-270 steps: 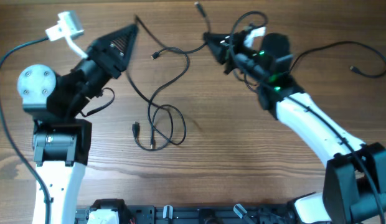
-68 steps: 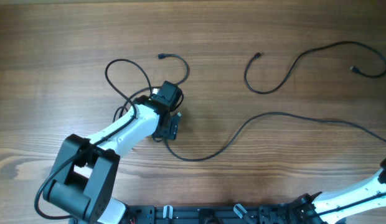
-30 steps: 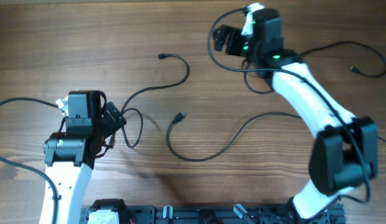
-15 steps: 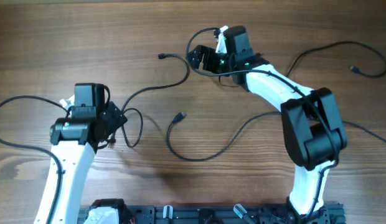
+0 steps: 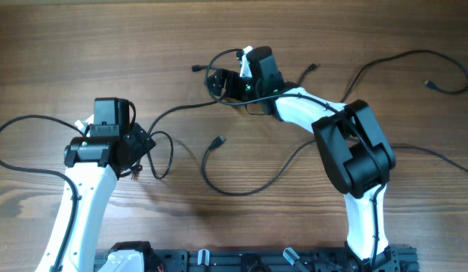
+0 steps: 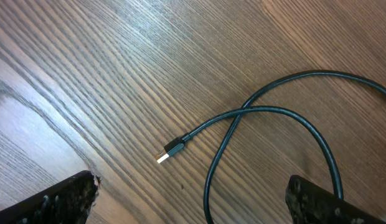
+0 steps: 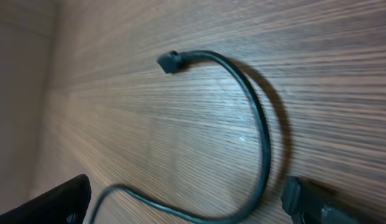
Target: Untangle cables
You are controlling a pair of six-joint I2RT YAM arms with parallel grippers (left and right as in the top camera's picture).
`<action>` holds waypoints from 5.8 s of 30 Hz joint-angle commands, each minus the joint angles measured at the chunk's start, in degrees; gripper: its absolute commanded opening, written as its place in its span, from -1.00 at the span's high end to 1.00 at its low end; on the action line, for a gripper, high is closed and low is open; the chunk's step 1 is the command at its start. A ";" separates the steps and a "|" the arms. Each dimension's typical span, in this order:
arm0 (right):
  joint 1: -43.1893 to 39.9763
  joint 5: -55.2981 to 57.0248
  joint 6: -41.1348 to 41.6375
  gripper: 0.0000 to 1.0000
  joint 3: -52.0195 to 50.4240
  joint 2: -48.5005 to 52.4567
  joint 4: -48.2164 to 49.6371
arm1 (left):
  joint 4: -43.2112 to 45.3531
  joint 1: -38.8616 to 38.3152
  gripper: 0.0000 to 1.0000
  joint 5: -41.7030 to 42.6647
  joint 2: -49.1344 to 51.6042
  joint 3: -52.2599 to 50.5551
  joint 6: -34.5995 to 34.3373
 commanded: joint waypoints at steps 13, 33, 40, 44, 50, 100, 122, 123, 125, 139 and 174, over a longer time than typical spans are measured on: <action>2.67 1.77 12.68 -0.75 0.31 5.57 10.60 | -0.33 0.42 -1.00 5.20 0.26 -0.09 -0.92; 4.96 -3.45 11.15 -0.74 0.31 6.49 21.09 | -0.55 0.42 -1.00 7.80 0.26 -0.09 -0.92; 7.37 1.18 10.78 -0.73 0.31 6.49 16.48 | -0.55 0.42 -1.00 7.82 0.26 -0.09 -0.90; 8.09 2.69 9.29 -0.68 0.31 6.49 15.96 | -0.74 0.42 -1.00 7.82 0.26 -0.09 -0.90; 8.09 3.32 9.55 0.03 0.31 6.49 15.50 | -0.79 0.42 -1.00 8.07 0.26 -0.09 -0.92; -7.67 -3.96 5.09 0.91 0.33 2.38 15.15 | 27.10 -3.89 -1.00 24.02 11.96 -0.09 -26.77; -7.67 -4.57 5.42 0.91 0.33 2.38 13.66 | 32.85 -14.88 -0.99 12.46 19.37 -0.09 22.60; -7.67 -4.57 5.42 0.91 0.33 2.38 13.66 | 33.00 -15.37 -1.00 12.44 20.09 -0.09 22.58; -7.69 -4.57 5.40 0.91 0.33 2.38 13.68 | 33.75 -16.70 -1.00 12.44 21.09 -0.09 22.56; -7.69 -4.57 5.09 0.91 0.33 2.38 11.78 | 35.34 -18.56 0.92 12.02 21.35 -0.09 22.53; -31.04 -3.85 15.82 0.91 0.33 -5.11 18.69 | 45.53 -9.86 0.92 -9.22 10.51 3.04 -16.41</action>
